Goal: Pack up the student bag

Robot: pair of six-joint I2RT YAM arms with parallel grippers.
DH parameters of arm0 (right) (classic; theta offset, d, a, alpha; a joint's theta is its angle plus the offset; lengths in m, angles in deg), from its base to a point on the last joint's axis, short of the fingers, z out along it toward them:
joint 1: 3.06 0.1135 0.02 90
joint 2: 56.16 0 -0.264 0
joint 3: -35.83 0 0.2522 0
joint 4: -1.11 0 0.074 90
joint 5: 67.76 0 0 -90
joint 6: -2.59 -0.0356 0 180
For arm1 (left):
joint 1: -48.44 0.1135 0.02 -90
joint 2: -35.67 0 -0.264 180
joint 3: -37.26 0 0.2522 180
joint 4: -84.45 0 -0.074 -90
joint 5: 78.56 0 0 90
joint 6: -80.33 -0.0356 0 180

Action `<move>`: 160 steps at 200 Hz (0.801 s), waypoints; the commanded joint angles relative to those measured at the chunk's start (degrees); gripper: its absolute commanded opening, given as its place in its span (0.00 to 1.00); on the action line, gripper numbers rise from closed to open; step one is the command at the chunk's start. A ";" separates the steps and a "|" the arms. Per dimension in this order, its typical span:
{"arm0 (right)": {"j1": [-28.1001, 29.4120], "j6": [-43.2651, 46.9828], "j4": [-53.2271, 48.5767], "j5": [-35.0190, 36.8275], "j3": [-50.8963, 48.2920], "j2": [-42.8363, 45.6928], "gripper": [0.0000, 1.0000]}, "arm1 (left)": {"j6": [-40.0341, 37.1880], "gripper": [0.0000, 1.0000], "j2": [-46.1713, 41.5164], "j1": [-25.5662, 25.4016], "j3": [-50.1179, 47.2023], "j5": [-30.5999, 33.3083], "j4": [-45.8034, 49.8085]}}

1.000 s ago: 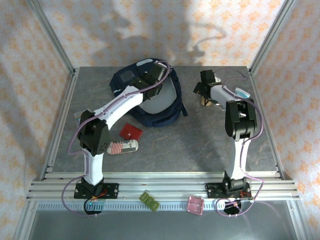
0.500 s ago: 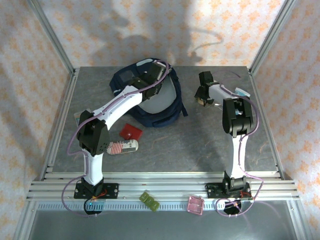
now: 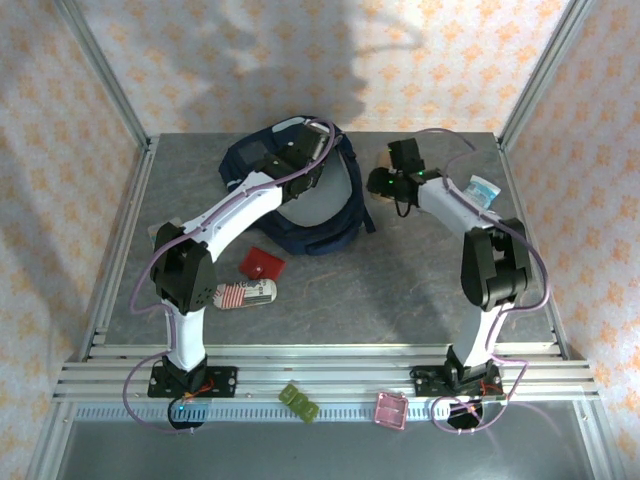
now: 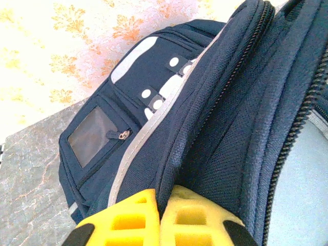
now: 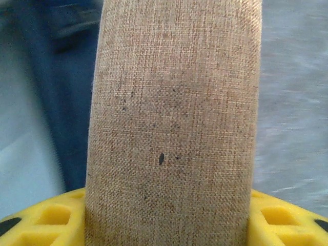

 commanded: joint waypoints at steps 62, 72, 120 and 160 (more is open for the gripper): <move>10.36 9.09 7.48 -12.09 -3.20 -1.41 0.45 | 2.39 0.00 -8.70 0.72 0.58 4.61 -7.01; 10.66 9.46 7.70 -12.72 -1.37 -3.15 0.45 | 2.42 0.00 -9.06 0.70 0.54 4.77 -7.06; 12.55 11.58 4.41 -13.28 11.38 -13.41 0.47 | 2.60 0.00 -10.74 0.90 0.57 4.33 -7.16; 14.88 12.72 1.64 -11.66 20.24 -18.53 0.52 | 3.09 0.00 -10.78 0.91 -0.22 4.16 -6.71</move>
